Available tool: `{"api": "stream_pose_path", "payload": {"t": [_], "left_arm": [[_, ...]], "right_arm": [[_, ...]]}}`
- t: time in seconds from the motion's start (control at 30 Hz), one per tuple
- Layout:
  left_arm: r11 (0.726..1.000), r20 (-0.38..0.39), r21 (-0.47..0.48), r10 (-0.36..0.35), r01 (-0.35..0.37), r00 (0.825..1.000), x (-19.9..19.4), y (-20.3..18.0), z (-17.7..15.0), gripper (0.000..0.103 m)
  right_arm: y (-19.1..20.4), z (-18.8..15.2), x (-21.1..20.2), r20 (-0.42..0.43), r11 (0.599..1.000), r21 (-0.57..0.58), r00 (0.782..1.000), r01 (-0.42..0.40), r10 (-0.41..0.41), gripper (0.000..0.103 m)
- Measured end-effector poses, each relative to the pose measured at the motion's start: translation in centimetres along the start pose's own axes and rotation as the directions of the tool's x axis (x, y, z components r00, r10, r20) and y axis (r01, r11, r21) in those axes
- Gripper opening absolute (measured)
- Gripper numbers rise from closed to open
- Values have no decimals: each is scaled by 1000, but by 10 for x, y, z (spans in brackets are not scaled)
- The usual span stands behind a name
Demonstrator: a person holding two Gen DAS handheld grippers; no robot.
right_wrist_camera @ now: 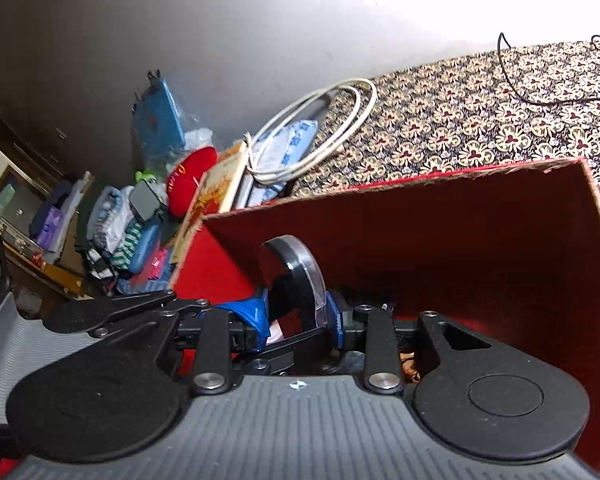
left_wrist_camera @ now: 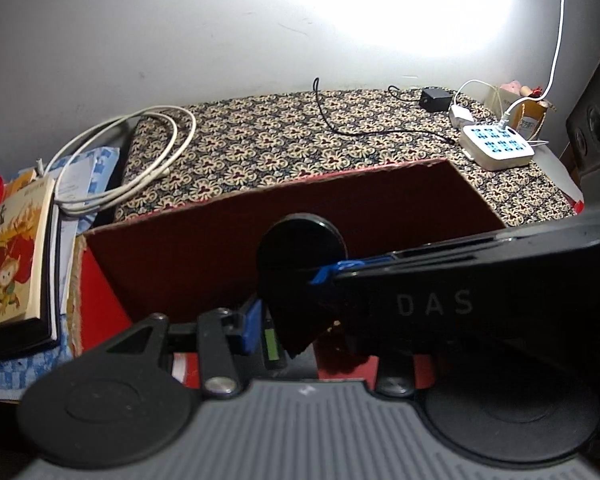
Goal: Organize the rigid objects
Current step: 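Lift the black round object with the right gripper and carry it into the box, then lower the black round object beside the black device with the right gripper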
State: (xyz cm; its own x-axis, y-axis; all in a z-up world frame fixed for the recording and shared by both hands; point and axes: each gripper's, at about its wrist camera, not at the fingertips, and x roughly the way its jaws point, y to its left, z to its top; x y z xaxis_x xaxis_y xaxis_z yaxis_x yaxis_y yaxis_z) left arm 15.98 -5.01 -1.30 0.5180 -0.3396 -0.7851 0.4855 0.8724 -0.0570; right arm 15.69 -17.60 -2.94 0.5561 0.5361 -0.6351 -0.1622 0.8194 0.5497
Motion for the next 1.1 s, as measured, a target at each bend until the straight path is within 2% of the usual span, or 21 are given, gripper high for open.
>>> {"api": "stream_pose_path", "payload": {"t": [0.23,0.3,0.33,0.63,0.83,1.1], "left_arm": [[997,-73,-51,56,-60,996,25,15,0,38],[996,-103,-73,52,-60,993,33,20,0,37],[995,-106,-83,41,-50,994,33,21,1,37],[991,-126,-81,97,-107,987,35,17,2,37],[990,-134,-52,124,-132,983,37,13,2,44],[986,-136,-64,144,-154,980,37,13,2,52]], "right_arm": [[-10,3,9,-34,999,41,999,6,-4,13],[-10,2,11,-41,999,46,999,26,-24,13],[-10,3,12,-38,998,47,999,34,-33,13],[-10,4,11,-6,994,46,995,99,-99,13],[-14,4,11,-1,990,72,992,123,-123,15],[-16,3,11,-1,981,101,986,166,-167,15]]}}
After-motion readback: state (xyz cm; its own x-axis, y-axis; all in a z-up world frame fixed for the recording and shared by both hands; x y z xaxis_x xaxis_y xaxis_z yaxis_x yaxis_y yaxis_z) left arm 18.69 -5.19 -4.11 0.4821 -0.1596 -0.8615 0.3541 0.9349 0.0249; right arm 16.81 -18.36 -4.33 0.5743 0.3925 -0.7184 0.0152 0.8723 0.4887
